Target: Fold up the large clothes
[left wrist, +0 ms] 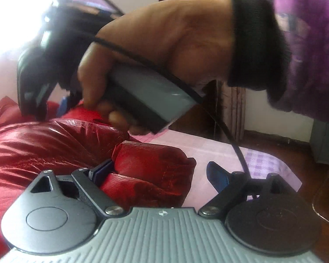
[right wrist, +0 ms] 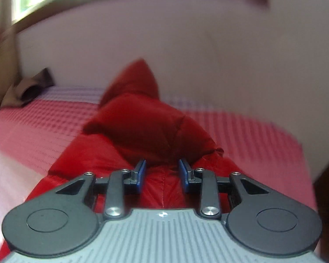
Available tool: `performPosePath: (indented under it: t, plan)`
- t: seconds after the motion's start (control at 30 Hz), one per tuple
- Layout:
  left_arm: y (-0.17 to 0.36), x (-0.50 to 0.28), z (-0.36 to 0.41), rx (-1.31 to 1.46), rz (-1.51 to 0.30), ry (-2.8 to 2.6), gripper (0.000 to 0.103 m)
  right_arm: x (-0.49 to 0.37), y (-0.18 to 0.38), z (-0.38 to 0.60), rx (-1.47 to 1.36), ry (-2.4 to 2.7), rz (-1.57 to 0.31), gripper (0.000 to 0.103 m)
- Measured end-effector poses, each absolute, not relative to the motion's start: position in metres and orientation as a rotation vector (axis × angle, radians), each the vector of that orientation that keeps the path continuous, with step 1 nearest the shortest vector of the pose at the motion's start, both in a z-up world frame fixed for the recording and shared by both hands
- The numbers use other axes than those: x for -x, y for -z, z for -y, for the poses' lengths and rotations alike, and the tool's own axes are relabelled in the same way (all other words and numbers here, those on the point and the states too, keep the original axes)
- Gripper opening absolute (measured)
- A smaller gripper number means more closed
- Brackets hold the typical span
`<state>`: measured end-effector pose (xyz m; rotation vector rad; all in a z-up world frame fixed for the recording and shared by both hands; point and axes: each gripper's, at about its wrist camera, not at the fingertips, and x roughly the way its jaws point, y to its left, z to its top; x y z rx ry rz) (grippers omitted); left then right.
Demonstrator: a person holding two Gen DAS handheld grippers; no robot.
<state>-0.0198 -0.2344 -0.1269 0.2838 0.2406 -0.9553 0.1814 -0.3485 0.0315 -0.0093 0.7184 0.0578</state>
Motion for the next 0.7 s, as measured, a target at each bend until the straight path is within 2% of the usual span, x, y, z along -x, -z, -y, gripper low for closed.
performPosePath:
  t: [0.1,0.3,0.5,0.57,0.7]
  plan:
    - [0.124,0.023,0.228,-0.283,-0.224,0.964,0.087,-0.188,-0.022,0.346,-0.019,-0.046,-0.757,0.031]
    - [0.105,0.037,0.192,-0.241,-0.210,0.986,0.079,-0.181,-0.016,0.347,-0.075,-0.055,-0.758,0.031]
    - [0.072,0.044,0.133,-0.086,-0.189,0.946,0.084,-0.168,-0.004,0.347,-0.086,-0.045,-0.684,0.030]
    - [0.059,0.031,0.112,-0.004,-0.197,0.894,0.088,-0.161,-0.002,0.353,-0.113,-0.049,-0.655,0.030]
    - [0.046,-0.012,0.096,0.059,-0.271,0.784,0.087,-0.146,0.005,0.352,-0.149,-0.038,-0.570,0.030]
